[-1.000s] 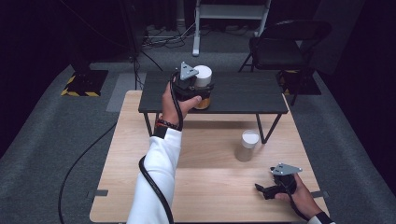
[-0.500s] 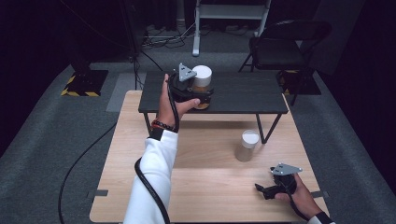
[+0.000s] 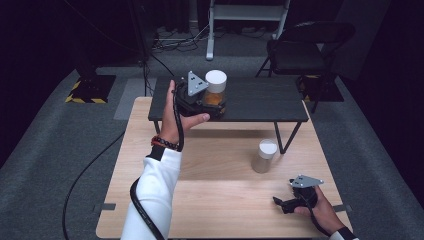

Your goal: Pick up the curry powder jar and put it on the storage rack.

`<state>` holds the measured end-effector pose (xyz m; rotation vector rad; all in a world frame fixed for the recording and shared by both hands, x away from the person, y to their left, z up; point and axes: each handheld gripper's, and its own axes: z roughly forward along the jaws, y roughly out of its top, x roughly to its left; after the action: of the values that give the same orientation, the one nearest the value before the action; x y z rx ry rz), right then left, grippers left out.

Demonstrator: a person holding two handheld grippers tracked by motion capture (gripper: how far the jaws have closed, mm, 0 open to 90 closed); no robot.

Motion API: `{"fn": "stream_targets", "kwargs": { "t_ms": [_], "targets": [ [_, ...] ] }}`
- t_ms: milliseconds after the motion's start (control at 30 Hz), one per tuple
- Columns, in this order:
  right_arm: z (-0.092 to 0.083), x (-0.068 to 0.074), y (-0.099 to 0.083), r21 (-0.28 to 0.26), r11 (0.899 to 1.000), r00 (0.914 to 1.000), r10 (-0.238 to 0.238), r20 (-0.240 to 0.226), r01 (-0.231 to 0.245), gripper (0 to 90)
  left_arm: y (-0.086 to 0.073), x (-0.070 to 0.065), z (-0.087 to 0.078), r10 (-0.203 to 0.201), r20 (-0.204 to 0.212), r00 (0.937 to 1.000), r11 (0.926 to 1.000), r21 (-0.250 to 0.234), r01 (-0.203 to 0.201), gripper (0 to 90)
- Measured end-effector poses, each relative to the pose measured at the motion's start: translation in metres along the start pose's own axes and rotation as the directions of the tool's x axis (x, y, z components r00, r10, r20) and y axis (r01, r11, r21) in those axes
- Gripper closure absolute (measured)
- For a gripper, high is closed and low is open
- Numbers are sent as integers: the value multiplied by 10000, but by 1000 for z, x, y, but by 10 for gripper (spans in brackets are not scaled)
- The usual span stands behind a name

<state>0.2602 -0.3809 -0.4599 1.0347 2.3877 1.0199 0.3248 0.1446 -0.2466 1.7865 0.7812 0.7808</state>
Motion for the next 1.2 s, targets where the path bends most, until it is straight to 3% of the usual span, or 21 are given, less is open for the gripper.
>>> {"fn": "stream_targets", "kwargs": {
  "t_ms": [233,400,500,700,1200],
  "targets": [
    [0,0,0,0,10000,10000,-1,1,1,0,-6,-2,-11,330,219,9992,9993,164,-334,17],
    [0,0,0,-1,10000,10000,-2,0,2,0,-15,-3,-21,312,196,9993,9995,20,-313,14],
    [0,0,0,1,10000,10000,-3,2,3,0,-18,-5,-26,489,43,9988,9987,137,-489,13],
    [0,0,0,2,10000,10000,2,2,-2,0,-28,-5,-35,667,158,9976,9973,281,-672,18],
    [0,1,0,5,10000,10000,42,41,-42,0,-70,-7,-40,939,762,9927,9927,685,-991,27]
  ]
}}
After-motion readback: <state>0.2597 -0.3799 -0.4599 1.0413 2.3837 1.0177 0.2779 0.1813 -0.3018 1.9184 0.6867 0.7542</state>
